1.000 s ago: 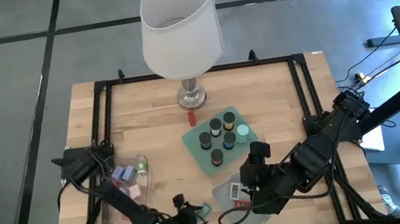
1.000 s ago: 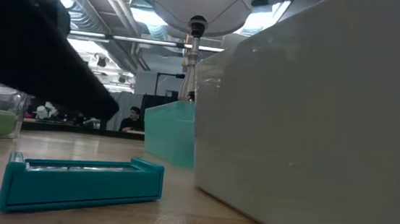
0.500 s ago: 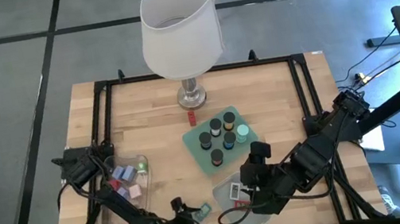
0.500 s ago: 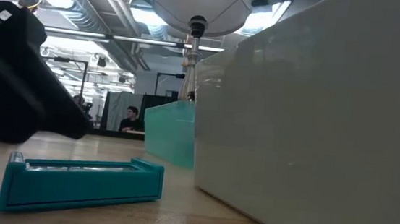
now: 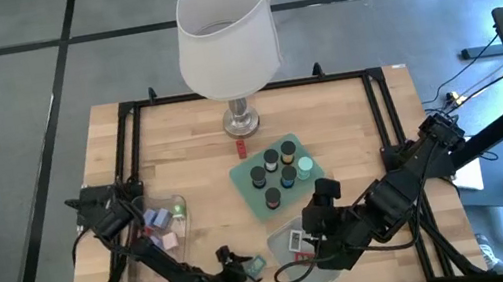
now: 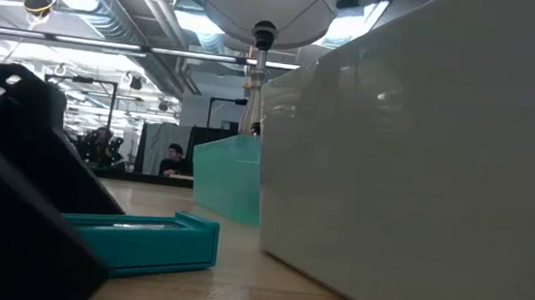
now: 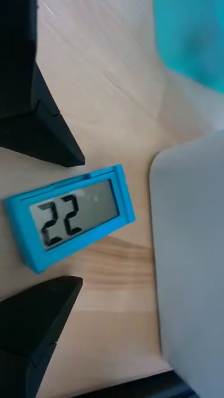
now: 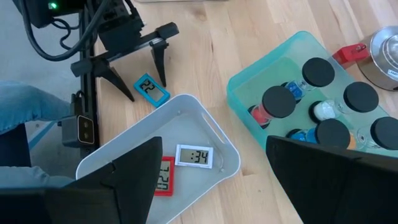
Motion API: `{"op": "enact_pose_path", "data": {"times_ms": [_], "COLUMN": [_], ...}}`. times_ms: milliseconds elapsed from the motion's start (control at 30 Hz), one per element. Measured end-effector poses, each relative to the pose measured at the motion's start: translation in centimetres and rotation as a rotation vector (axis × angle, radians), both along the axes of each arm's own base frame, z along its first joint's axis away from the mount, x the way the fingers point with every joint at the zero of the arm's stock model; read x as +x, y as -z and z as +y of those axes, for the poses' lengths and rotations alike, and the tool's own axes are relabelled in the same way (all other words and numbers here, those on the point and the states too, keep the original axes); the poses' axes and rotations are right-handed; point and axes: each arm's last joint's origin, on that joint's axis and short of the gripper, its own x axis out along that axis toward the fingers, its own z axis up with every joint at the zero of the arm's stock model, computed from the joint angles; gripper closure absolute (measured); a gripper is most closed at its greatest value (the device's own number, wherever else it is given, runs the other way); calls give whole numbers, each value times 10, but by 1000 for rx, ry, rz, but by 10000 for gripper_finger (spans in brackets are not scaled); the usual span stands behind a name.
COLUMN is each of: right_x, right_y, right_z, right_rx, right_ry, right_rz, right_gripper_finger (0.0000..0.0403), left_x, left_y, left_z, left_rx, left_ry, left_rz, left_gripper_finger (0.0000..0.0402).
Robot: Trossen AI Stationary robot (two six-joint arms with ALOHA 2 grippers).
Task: Pick & Place Office items
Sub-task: Put the blue digital timer into the gray bin
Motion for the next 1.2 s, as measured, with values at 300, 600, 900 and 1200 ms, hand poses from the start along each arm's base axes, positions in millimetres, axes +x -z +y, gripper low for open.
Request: {"op": "enact_pose_path", "data": {"times_ms": [300, 600, 900, 1200], "right_x": [0, -3, -7, -8], "right_y": [0, 0, 0, 0], "right_z": [0, 4, 10, 10], "right_rx": [0, 2, 3, -12], "right_ry": [0, -11, -30, -29], "right_rz": [0, 0, -1, -11], "right_gripper_finger": [112, 112, 112, 112], "left_x": [-3, -2, -2, 20], "left_y": [1, 0, -51, -116], "left_z": [-3, -4, -7, 15], "left_rx": [3, -9, 9, 114], "left_ry": [26, 29, 119, 61], "left_rz": [14, -2, -72, -268], "left_gripper_finger": [131, 241, 252, 251]}}
